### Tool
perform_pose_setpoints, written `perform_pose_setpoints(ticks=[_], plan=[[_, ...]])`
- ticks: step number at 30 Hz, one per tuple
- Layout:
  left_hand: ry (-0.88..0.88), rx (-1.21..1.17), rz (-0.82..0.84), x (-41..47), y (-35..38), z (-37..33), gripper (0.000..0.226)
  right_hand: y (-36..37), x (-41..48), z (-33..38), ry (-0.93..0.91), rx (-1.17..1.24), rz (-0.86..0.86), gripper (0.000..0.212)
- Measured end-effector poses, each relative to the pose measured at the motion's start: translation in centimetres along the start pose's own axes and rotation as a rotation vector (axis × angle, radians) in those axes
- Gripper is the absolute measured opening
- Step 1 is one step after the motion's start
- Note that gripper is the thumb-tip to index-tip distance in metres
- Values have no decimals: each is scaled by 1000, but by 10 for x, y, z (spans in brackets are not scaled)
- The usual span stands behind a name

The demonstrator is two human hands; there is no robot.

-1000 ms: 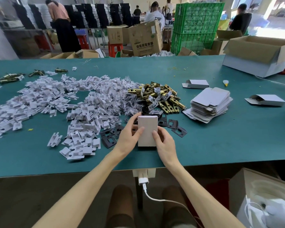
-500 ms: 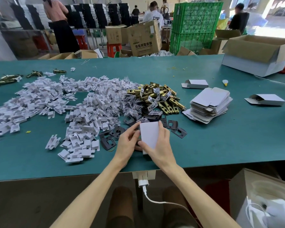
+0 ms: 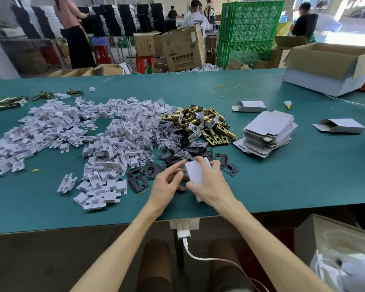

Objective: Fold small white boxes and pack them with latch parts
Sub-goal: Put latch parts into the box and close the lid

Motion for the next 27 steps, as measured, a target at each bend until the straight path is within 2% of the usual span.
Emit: perform_pose_setpoints(ticks=[5, 9, 11, 13, 15, 19, 25, 27], plan=[[-34, 13, -41, 3, -2, 7, 36, -22, 5, -28, 40, -235, 101, 77], [-33, 51, -33, 4, 0, 12, 37, -22, 5, -35, 69, -311, 122, 66], [-29, 57, -31, 4, 0, 12, 37, -17, 4, -31, 29, -349, 81, 62], [-26, 54, -32, 4, 0, 11, 37, -11, 3, -23, -111, -386, -22, 58], [-23, 51, -32, 3, -1, 10, 36, -2, 0, -12, -253, -279, -85, 52], [-5, 86, -25, 4, -2, 11, 33, 17, -10, 3, -366, 5, 12, 54], [-11, 89, -33, 4, -3, 11, 32, 24, -1, 1, -165, 191, -16, 61], [-9, 90, -27, 4, -3, 11, 32, 26, 1, 0, -150, 191, -30, 62]])
Point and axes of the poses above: each hand's wrist, its own x-axis towards the middle knuckle, its own y-axis out of the palm, z = x × y, the point moved 5 cm from there along x, towards the middle knuckle, and after that the axes turned 9 degrees about -z, right-handed, at the moved point
